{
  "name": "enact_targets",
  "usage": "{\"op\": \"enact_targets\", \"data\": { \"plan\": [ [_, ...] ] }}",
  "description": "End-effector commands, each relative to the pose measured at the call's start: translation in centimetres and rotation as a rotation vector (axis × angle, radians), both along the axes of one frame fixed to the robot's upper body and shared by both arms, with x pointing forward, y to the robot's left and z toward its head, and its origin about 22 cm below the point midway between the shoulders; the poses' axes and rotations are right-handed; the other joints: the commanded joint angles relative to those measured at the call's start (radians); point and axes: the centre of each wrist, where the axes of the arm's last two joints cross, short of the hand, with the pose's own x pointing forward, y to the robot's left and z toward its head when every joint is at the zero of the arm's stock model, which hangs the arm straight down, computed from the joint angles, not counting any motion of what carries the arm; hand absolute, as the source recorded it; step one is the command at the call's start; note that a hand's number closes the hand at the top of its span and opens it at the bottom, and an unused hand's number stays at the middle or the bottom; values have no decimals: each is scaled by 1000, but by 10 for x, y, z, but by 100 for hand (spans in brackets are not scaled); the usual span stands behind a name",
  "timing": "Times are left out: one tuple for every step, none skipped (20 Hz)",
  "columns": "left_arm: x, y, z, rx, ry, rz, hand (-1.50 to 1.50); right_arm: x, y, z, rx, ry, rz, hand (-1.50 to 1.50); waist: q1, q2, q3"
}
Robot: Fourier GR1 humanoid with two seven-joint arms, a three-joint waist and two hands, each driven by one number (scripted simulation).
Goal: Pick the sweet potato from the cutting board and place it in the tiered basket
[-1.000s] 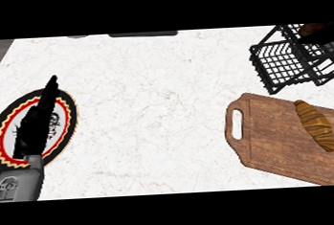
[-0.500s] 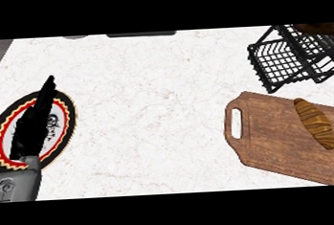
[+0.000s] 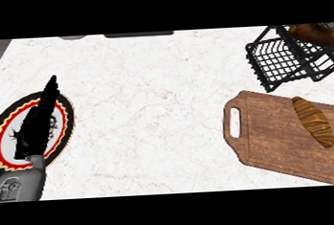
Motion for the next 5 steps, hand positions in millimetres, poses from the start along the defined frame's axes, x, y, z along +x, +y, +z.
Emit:
{"op": "enact_targets", "data": {
  "plan": [
    [1,-5,17,-5,-2,-31,0,-48,-45,3,46,-2,-9,-150,14,4,2],
    [-1,-1,-9,-11,16,1,0,-64,-56,-18,58,-43,25,-150,-5,5,3],
    [1,2,-2,-10,-1,1,0,-74,-63,-1,89,-51,27,-150,0,3,2],
    [-8,5,-1,9,-13,0,0,-79,-67,-8,94,-72,14,-150,12,4,3],
    [1,12,10,3,-13,1,0,-83,-69,-35,105,-42,17,-150,10,6,3]
  ]
}}
